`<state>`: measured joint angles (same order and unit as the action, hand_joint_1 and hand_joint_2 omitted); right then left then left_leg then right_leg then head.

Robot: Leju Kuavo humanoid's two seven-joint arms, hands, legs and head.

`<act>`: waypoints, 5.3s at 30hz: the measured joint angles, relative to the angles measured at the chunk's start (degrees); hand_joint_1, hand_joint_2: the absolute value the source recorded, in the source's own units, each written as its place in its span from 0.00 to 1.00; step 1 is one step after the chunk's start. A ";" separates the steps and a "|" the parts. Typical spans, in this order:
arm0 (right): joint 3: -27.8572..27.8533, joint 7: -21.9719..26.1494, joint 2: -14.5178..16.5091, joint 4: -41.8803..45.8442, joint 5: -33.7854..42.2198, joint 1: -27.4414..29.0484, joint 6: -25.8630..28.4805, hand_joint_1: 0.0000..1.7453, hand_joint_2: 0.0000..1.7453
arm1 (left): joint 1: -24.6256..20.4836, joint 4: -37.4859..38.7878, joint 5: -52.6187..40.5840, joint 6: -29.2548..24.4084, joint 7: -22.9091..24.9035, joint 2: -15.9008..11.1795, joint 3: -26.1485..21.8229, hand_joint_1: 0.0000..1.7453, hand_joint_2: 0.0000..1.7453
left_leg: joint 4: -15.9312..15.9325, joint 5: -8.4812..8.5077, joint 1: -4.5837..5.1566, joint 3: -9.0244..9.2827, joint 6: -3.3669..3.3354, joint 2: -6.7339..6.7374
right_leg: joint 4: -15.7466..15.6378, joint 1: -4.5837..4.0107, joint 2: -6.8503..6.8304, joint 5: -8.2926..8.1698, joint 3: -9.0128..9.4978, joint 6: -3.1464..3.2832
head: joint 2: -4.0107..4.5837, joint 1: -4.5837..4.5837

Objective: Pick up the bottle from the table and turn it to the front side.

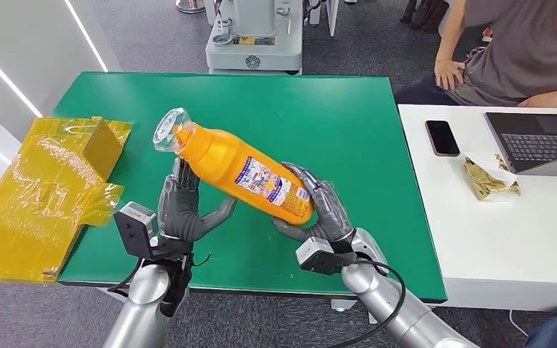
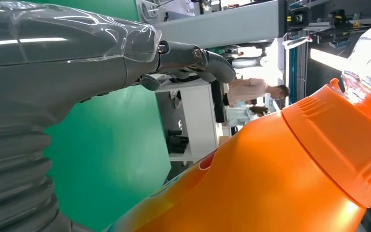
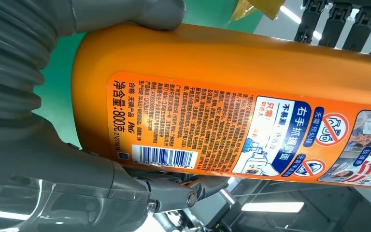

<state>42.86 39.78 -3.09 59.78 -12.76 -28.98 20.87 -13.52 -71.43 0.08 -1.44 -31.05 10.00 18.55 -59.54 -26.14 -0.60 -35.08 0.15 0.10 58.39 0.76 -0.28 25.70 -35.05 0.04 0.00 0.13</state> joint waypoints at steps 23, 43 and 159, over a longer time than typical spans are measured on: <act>0.75 -3.20 -1.67 -4.86 -0.77 3.66 0.74 1.00 1.00 | -3.23 -0.87 1.36 -3.73 -0.98 -0.30 3.26 0.00 1.00 | -0.01 -0.01 0.01 -0.02 -0.01 0.08 | -0.02 0.01 0.08 -0.01 -0.06 0.00 | 0.00 0.01; -0.30 -3.00 5.16 -8.15 -8.43 -1.72 4.69 1.00 1.00 | -5.78 0.45 2.05 -5.49 0.88 -0.34 3.64 0.00 1.00 | -0.01 0.01 -0.01 -0.07 0.01 0.05 | 0.03 0.00 0.06 -0.02 -0.09 0.00 | 0.00 0.00; -1.82 0.05 9.17 20.21 -6.19 24.50 18.23 0.00 1.00 | -23.78 23.11 -86.81 -38.02 27.16 -33.22 -2.28 1.00 1.00 | 0.12 0.07 -0.05 -0.07 0.17 0.19 | 0.08 -0.04 0.20 0.05 -0.23 0.18 | 0.00 0.02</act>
<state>41.03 39.83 6.08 79.99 -18.95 -4.49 39.10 -37.30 -48.32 -86.73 -39.46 -3.90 -23.22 16.27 -59.42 -26.07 -0.65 -35.14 0.32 0.29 58.47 0.71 -0.08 25.75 -35.29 0.21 0.00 0.15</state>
